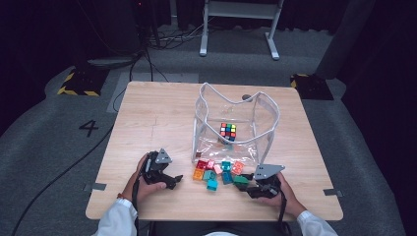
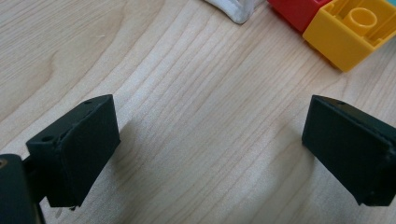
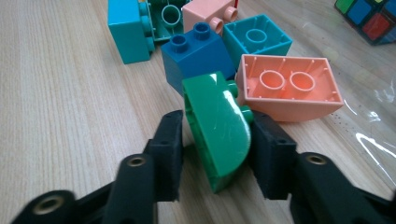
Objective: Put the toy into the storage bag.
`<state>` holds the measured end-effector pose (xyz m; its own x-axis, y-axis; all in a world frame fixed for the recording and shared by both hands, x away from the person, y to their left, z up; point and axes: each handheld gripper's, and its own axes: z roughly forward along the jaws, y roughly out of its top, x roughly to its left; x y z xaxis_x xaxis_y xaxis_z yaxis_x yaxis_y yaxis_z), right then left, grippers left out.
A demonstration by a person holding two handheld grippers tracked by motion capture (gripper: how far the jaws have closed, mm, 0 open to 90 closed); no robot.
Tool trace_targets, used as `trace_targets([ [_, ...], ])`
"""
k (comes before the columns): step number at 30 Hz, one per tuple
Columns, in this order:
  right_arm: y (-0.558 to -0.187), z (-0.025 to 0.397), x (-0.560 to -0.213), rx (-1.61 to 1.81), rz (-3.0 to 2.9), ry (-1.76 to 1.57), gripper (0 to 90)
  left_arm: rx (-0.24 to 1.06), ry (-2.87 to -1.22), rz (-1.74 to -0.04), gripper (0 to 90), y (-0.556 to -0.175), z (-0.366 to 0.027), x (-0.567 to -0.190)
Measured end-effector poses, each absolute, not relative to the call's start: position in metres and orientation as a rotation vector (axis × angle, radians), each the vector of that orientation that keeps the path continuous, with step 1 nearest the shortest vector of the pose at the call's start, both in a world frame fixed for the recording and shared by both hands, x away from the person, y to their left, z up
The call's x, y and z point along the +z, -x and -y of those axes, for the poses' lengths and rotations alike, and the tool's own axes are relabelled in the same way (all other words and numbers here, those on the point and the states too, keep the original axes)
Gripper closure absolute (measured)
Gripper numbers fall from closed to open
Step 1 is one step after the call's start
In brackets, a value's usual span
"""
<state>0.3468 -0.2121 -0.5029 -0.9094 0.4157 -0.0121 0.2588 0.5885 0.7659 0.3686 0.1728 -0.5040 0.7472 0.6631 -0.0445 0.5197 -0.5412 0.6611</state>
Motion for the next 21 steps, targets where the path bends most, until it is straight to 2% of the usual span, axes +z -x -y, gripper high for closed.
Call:
trace_targets([
  [3,-0.346,0.214,-0.503,1.217,-2.617,-0.561,66.7,0.277,-2.271,-0.884,4.2,-0.369,-0.173,-0.504],
  [12,-0.343,0.223,-0.501,1.2,-2.621,-0.529,67.1,0.276,-2.27,-0.884,4.2,-0.369,-0.173,-0.504],
  [21,-0.345,0.259,-0.487,1.268,-2.56,-0.57,67.1,0.278,-2.273,-0.885,4.2,-0.368,-0.173,-0.504],
])
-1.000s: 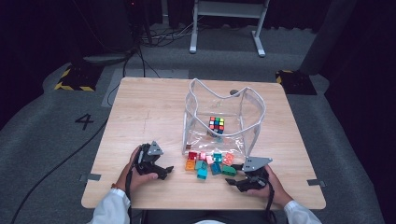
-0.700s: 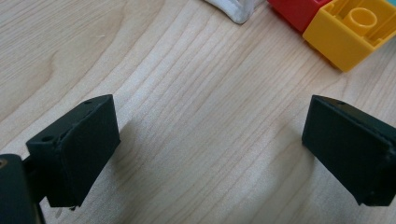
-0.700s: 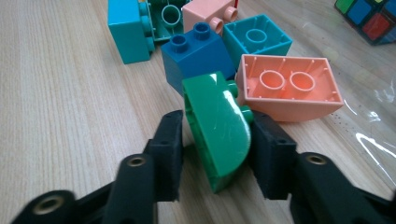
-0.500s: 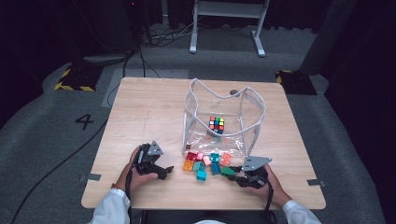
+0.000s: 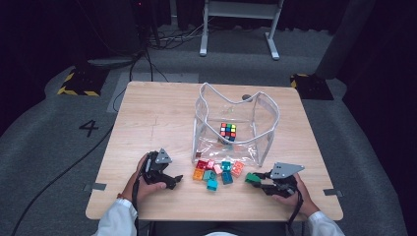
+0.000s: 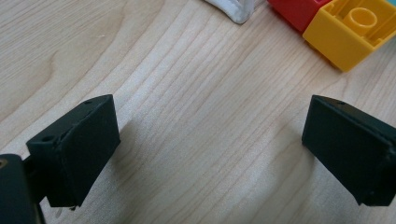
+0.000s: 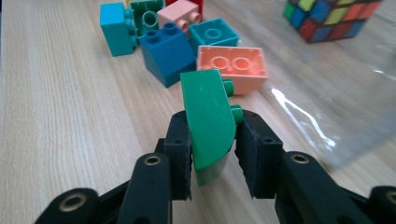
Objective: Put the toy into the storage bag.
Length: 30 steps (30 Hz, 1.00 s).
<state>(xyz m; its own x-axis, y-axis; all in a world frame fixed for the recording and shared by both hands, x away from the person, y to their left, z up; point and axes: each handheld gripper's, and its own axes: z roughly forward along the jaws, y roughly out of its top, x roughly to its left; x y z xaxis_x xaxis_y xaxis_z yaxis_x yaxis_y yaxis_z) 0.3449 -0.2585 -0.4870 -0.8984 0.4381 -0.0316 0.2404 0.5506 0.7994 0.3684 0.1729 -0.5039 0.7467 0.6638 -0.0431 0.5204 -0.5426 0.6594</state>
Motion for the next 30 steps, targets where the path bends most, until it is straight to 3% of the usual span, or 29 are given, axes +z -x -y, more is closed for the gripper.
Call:
trace_targets([
  [30,-0.376,0.342,-0.41,1.314,-2.275,-0.754,67.1,0.277,-2.27,-0.884,4.2,-0.369,-0.173,-0.504],
])
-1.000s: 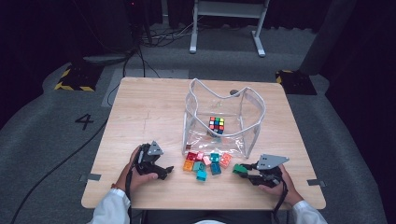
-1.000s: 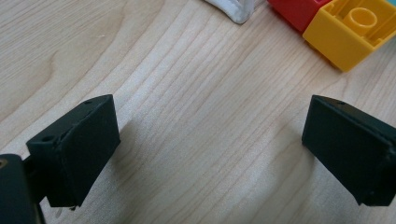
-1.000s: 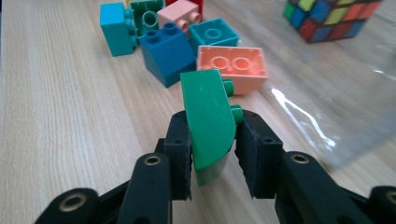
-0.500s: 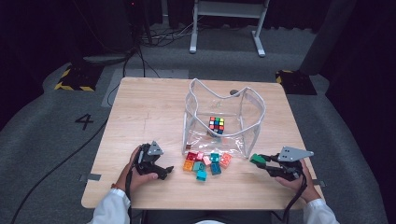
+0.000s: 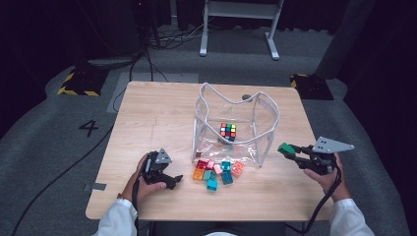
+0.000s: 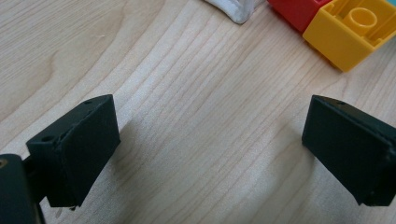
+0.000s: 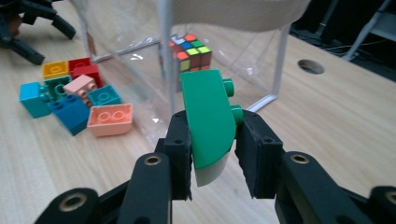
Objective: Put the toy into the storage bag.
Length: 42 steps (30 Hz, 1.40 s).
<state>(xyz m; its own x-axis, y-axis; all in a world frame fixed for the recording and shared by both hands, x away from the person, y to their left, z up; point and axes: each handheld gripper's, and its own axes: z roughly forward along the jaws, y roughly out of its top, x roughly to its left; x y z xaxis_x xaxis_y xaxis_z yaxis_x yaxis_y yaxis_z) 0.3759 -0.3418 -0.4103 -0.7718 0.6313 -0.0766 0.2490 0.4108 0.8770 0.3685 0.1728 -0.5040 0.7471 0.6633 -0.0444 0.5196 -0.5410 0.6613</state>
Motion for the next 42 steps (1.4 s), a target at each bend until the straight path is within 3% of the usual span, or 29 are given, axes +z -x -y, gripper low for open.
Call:
trace_targets([
  [15,-0.411,0.356,-0.342,1.311,-2.174,-0.751,67.1,0.277,-2.271,-0.884,4.2,-0.369,-0.173,-0.504],
  [25,-0.438,0.342,-0.309,1.277,-2.169,-0.741,67.2,0.276,-2.27,-0.884,4.2,-0.369,-0.173,-0.504],
  [42,-0.479,0.299,-0.284,1.271,-2.247,-0.68,67.1,0.276,-2.27,-0.884,4.2,-0.369,-0.173,-0.504],
])
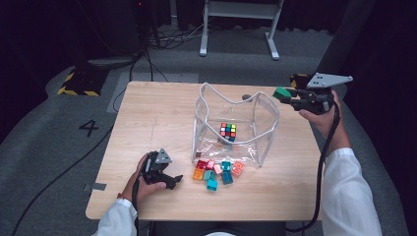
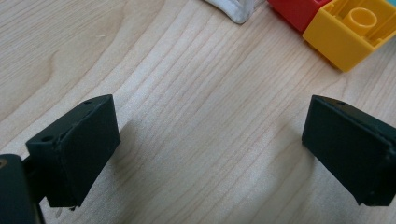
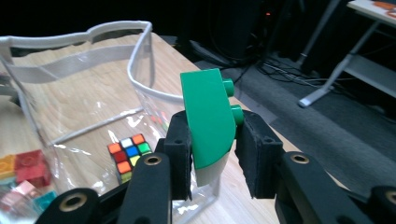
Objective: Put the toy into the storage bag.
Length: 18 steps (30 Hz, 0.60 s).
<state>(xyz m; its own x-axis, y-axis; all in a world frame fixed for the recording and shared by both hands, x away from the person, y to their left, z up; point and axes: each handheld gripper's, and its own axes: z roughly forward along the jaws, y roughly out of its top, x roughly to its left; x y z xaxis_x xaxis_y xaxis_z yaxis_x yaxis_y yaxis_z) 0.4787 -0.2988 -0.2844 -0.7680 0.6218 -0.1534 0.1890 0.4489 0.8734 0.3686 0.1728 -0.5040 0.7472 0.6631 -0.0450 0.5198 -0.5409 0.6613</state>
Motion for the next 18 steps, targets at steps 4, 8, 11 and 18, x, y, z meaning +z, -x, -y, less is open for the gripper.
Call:
trace_targets([
  [4,-0.484,0.285,-0.287,1.294,-2.278,-0.659,67.1,0.276,-2.27,-0.884,4.2,-0.369,-0.173,-0.504],
  [8,-0.489,0.271,-0.291,1.273,-2.324,-0.618,67.1,0.276,-2.27,-0.884,4.2,-0.369,-0.173,-0.504],
  [11,-0.492,0.259,-0.294,1.269,-2.367,-0.589,67.1,0.276,-2.27,-0.884,4.2,-0.369,-0.173,-0.504],
  [18,-0.497,0.231,-0.3,1.185,-2.48,-0.482,67.1,0.277,-2.271,-0.884,4.2,-0.369,-0.173,-0.504],
])
